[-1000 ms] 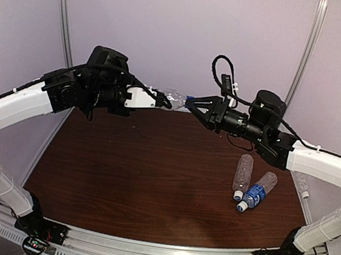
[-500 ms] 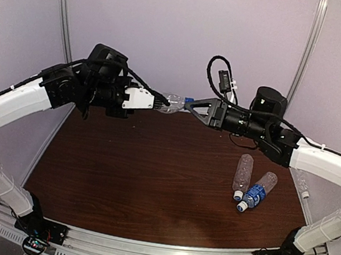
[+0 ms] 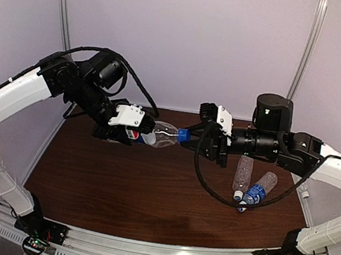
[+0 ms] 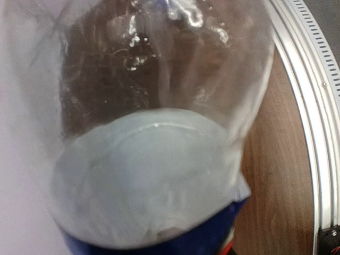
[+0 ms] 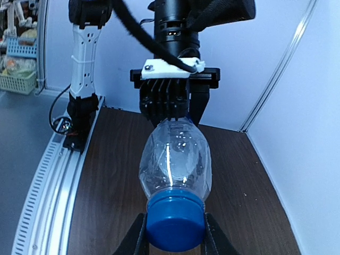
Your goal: Unscrew the bottle caps
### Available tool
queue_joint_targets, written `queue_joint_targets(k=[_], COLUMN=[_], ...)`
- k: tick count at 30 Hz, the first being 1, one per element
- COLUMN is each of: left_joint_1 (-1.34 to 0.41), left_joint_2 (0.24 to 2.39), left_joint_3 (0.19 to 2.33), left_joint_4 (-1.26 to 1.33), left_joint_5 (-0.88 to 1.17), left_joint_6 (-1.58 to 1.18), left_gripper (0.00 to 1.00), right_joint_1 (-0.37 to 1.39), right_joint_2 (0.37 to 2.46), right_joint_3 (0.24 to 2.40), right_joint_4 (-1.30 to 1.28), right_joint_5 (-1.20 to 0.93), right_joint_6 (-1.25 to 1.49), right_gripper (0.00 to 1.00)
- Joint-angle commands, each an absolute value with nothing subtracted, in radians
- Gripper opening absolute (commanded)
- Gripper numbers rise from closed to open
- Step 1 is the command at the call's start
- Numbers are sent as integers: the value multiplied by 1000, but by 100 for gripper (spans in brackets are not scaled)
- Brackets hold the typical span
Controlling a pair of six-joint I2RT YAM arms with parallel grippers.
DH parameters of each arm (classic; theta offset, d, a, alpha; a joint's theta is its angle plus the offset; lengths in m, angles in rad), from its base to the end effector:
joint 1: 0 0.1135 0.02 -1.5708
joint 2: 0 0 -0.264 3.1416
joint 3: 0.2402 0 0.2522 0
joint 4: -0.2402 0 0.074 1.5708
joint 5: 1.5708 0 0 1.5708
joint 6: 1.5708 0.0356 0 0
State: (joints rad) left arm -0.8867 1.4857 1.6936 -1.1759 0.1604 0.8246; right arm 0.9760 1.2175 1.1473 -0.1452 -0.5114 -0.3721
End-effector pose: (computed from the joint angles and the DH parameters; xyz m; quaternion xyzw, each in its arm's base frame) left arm 0.1768 -0.2258 0.3959 0.7342 0.6062 -0.0857 0.2934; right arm 0.1424 0.2415 0.3814 -0.5943 0.4899 0.3685 0.5206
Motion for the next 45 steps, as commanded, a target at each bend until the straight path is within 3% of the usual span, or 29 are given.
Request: queue_joint_targets(k=[1,5,6,7,9,10,17,23,26,36,41,45], left_joint_1=[-909,-909,-910,-909,-910,-910,-906,-907,-906,-910,-911,-913], left_joint_2=[1504,1509,1510,1509,1509,1508,1486,1485,1476,1469,1466,1465], left_joint_3=[1731,1739,1739,1740,1743,1745,1735,1693,1658,1618,1610,1606], left_joint_4=[-1213,-1212,-1210,-1206,-1190,-1177,-968,-770,-686,-633,-632,-634], left_joint_5=[346,354,352,347,326,306,31,-238,-324,-383,-378,-375], left_joint_6=[868,866,863,859,843,831,783,839,876,921,923,927], left_gripper=[29,29,29,29,29,29,29,29,30,30,30,30], right_joint_1=[1044,1076,1079,1080,1080,1081,1003,843,808,778,767,749], right_joint_2=[1230,1231,1229,1225,1213,1203,1112,1132,1152,1266,1263,1262], right_joint_3=[1183,1185,1182,1176,1160,1151,1085,1046,1027,1102,1097,1073], right_joint_4=[-257,-254,-239,-218,-165,-130,84,257,295,297,246,296], right_joint_5=[-395,-322,-311,-304,-293,-285,-255,-438,-449,-544,-501,-512], right_joint_6=[-736,-814,-802,-781,-710,-655,-97,546,702,835,815,849], right_gripper=[0,0,15,35,95,99,100,100,94,77,76,60])
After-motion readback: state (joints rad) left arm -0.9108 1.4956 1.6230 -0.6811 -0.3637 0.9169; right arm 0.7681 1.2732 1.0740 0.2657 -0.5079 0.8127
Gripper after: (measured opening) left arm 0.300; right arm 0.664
